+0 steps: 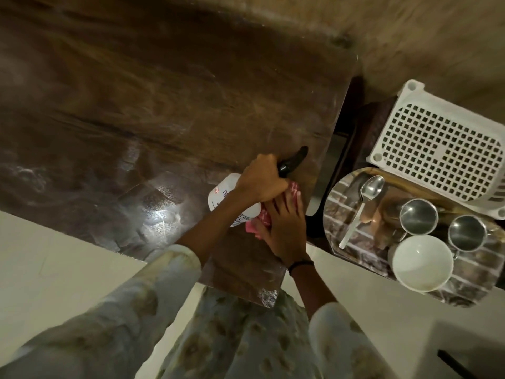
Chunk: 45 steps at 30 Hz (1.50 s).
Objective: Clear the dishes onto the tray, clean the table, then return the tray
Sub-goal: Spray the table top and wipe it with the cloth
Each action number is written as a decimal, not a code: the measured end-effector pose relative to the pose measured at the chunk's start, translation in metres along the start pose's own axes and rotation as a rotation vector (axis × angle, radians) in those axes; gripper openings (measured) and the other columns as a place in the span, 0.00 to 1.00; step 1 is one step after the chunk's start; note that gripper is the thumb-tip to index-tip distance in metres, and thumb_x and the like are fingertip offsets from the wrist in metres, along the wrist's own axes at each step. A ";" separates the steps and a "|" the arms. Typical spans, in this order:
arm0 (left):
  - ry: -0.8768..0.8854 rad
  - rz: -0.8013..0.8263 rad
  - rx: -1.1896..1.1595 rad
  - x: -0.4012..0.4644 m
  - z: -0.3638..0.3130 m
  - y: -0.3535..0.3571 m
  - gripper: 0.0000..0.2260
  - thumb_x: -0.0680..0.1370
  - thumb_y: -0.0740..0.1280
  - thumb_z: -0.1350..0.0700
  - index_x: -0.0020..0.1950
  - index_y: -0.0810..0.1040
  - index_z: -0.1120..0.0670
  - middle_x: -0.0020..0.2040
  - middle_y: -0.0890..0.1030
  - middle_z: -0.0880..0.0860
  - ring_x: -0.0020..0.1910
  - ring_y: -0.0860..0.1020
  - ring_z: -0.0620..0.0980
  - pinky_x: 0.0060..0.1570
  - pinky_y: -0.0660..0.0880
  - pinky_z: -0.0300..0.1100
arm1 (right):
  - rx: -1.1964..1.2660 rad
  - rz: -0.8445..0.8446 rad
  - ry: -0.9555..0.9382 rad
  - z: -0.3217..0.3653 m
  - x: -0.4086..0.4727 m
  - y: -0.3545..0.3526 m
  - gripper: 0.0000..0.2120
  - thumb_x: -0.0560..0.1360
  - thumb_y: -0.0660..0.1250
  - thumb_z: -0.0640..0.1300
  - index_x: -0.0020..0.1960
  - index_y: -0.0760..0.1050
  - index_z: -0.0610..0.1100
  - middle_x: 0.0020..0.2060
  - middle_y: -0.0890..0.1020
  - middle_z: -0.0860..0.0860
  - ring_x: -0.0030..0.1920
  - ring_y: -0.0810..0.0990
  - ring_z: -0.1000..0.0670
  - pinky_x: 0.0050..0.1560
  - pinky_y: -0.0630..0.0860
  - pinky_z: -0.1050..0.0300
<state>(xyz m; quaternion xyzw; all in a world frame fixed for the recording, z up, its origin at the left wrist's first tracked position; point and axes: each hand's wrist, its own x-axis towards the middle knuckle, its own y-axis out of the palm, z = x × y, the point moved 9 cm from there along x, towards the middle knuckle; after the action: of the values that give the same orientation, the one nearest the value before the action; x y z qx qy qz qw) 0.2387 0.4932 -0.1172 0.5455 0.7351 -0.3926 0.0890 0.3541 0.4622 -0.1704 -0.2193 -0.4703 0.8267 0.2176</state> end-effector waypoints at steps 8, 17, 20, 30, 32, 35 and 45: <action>-0.038 -0.006 0.010 0.023 -0.005 0.001 0.03 0.71 0.67 0.60 0.40 0.74 0.57 0.32 0.74 0.51 0.34 0.75 0.52 0.42 0.76 0.49 | 0.038 -0.114 0.198 -0.020 0.010 -0.012 0.31 0.75 0.62 0.62 0.72 0.66 0.48 0.73 0.67 0.48 0.75 0.58 0.46 0.77 0.47 0.46; -0.108 -0.187 -0.183 0.021 0.012 -0.036 0.03 0.73 0.68 0.60 0.43 0.76 0.60 0.32 0.77 0.53 0.31 0.76 0.50 0.37 0.76 0.47 | -0.039 -0.209 0.436 -0.051 0.080 -0.039 0.34 0.77 0.53 0.65 0.77 0.54 0.49 0.77 0.56 0.46 0.77 0.49 0.41 0.75 0.42 0.40; -0.099 -0.264 -0.237 0.018 0.025 -0.057 0.03 0.73 0.67 0.62 0.46 0.77 0.60 0.33 0.76 0.52 0.31 0.74 0.47 0.37 0.72 0.43 | -0.062 -0.236 0.503 -0.065 0.123 -0.052 0.35 0.77 0.53 0.66 0.77 0.54 0.48 0.77 0.55 0.45 0.77 0.48 0.39 0.75 0.42 0.37; -0.058 -0.241 -0.210 0.035 0.033 -0.091 0.03 0.72 0.68 0.63 0.41 0.75 0.58 0.31 0.74 0.53 0.28 0.71 0.47 0.31 0.69 0.39 | -0.126 -0.079 0.125 -0.017 0.148 -0.034 0.34 0.76 0.57 0.63 0.77 0.55 0.48 0.77 0.57 0.46 0.77 0.50 0.40 0.75 0.44 0.37; -0.060 -0.210 -0.203 0.040 0.028 -0.093 0.03 0.72 0.68 0.63 0.42 0.75 0.60 0.32 0.75 0.54 0.28 0.71 0.47 0.32 0.69 0.42 | -0.129 -0.049 0.055 -0.012 0.115 -0.029 0.33 0.77 0.57 0.64 0.76 0.58 0.48 0.76 0.59 0.47 0.77 0.51 0.42 0.76 0.46 0.39; -0.060 -0.181 -0.189 0.050 0.023 -0.095 0.05 0.72 0.68 0.63 0.47 0.78 0.62 0.39 0.80 0.61 0.32 0.75 0.48 0.35 0.70 0.41 | -0.153 -0.052 0.206 -0.045 0.104 -0.039 0.34 0.76 0.54 0.66 0.76 0.56 0.50 0.76 0.58 0.48 0.77 0.51 0.43 0.76 0.44 0.42; -0.028 -0.174 -0.157 0.088 0.013 -0.110 0.07 0.71 0.68 0.62 0.48 0.79 0.61 0.43 0.82 0.62 0.41 0.80 0.58 0.44 0.76 0.49 | -0.193 -0.225 0.388 -0.081 0.234 -0.081 0.34 0.77 0.52 0.65 0.77 0.56 0.47 0.76 0.59 0.44 0.76 0.53 0.40 0.75 0.49 0.37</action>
<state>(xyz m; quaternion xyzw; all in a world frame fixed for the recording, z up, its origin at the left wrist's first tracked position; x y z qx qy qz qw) 0.1051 0.5377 -0.1227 0.4656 0.8068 -0.3476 0.1072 0.2230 0.6871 -0.1739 -0.3399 -0.5181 0.6907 0.3727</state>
